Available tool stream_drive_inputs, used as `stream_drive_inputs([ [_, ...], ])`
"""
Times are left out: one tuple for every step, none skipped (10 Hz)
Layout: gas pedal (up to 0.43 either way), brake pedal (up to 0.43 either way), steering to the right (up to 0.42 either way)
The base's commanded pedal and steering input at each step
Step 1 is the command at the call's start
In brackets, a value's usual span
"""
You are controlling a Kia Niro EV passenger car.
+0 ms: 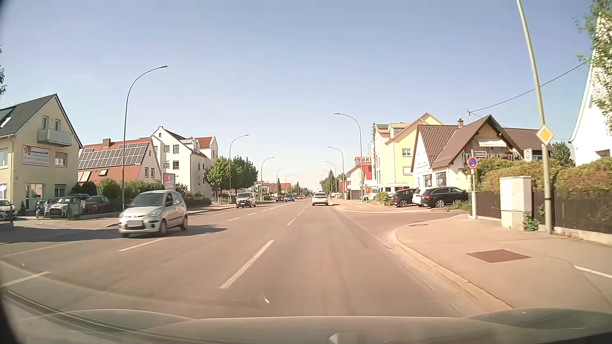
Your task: Follow the waypoints while adhering to traffic rules and regulations
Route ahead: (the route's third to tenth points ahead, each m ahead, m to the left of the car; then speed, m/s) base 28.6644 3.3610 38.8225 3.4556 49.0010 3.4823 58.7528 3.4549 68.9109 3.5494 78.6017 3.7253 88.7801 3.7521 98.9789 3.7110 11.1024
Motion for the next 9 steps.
stream_drive_inputs([
  [0.118, 0.000, -0.005],
  [0.118, 0.000, -0.005],
  [0.118, 0.000, -0.005],
  [0.118, 0.000, -0.005],
  [0.130, 0.000, -0.005],
  [0.130, 0.000, -0.005],
  [0.138, 0.000, -0.005],
  [0.138, 0.000, -0.005],
  [0.138, 0.000, -0.005],
])
